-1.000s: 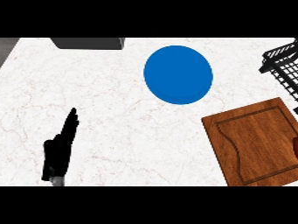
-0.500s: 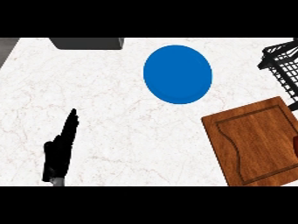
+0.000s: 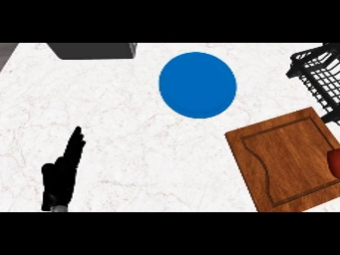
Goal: Pick the sweet potato from the cutting board and place it in the tiered basket
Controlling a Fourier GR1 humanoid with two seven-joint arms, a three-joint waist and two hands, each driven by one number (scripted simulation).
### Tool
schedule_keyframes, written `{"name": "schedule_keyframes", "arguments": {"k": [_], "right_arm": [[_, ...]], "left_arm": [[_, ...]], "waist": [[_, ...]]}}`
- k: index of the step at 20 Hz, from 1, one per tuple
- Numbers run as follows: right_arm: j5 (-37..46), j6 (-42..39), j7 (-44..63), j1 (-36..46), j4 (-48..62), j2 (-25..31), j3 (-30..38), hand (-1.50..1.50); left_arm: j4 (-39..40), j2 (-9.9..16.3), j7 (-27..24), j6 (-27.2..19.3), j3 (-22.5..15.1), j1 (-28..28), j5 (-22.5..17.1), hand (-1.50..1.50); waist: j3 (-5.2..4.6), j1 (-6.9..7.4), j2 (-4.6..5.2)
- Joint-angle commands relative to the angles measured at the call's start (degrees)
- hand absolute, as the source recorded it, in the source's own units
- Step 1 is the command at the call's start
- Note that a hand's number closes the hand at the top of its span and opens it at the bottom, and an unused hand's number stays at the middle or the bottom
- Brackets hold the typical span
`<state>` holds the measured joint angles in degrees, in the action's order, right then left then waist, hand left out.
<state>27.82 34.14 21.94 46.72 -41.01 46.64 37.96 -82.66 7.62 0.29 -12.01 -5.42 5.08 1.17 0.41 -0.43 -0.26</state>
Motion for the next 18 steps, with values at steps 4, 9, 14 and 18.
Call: {"name": "schedule_keyframes", "arguments": {"k": [4, 9, 14, 18], "right_arm": [[-2.89, -1.27, 8.90, -11.89, -13.22, 5.05, 5.84, -1.50], [-9.90, -9.64, 10.86, -24.66, -24.94, 6.39, 14.49, -1.50], [-16.87, -20.07, 11.73, -37.36, -35.23, 4.45, 24.48, -1.50], [-23.91, -28.22, 10.21, -46.37, -43.50, 0.02, 34.28, -1.50]], "left_arm": [[1.35, 0.05, 0.67, -0.22, 0.94, 2.71, -0.35, 0.00], [1.35, -0.73, -0.89, -1.55, 0.99, 4.77, 0.35, 0.00], [-1.80, -0.13, 1.55, -2.33, 2.24, 6.30, -0.35, 0.00], [0.13, 0.31, -1.14, -2.23, 3.64, 7.34, -0.61, 0.00]], "waist": [[-0.55, -2.56, -0.67], [-0.55, -4.52, -0.99], [-0.49, -6.61, -1.46], [-0.54, -6.52, -1.21]]}}
